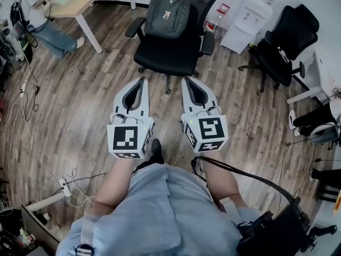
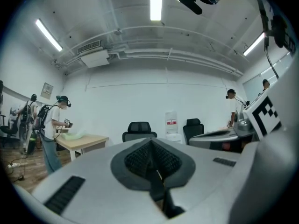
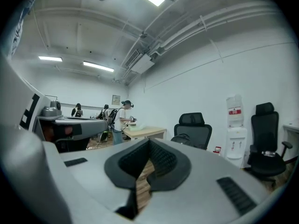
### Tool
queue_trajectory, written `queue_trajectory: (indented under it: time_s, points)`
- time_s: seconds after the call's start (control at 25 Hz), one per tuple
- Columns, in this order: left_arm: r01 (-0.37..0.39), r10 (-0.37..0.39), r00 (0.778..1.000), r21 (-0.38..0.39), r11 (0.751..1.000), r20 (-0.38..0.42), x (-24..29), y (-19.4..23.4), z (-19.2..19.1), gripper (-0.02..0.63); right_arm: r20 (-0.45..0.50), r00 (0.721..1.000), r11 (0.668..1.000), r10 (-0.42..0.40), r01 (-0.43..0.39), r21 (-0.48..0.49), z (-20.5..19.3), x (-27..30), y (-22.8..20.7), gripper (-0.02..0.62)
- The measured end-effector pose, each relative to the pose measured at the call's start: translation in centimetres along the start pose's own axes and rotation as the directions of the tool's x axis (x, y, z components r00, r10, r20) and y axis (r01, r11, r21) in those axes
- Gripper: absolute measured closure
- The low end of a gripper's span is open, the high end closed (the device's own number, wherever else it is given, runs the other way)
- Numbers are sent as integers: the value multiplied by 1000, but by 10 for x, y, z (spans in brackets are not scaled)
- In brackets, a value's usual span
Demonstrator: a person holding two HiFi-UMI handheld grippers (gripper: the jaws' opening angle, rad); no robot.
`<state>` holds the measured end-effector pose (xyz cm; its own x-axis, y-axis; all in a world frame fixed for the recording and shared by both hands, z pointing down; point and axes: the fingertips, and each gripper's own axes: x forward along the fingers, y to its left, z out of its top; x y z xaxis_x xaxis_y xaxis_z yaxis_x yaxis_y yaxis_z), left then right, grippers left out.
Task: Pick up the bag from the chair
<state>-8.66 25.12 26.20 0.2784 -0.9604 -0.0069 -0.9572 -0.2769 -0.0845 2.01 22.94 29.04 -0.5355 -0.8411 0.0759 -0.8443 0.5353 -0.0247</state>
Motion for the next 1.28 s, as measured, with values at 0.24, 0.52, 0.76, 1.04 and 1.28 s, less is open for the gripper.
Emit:
queue_trajectory:
  time_s: [0.24,0.52,0.76,1.04,1.28]
  points:
    - [25,-26,998,13,1000,49,44,46,20,606,42,998,999,-41,42,-27,30,55,-4,594]
    - [49,-48,999,-14,999,22,75,63,8,605,24,996,995,-90,91,-30,30,81,-24,594]
    - [67,-68,997,-17,998,-26,114,71,-16,605,-11,993,993,-120,120,-3,9,108,-48,594]
    - [67,-66,995,12,998,-69,190,76,-35,605,-24,991,991,-130,131,41,-6,161,-109,594]
    - [85,-78,990,50,995,-118,281,88,-43,604,-26,989,987,-143,145,69,-3,233,-178,594]
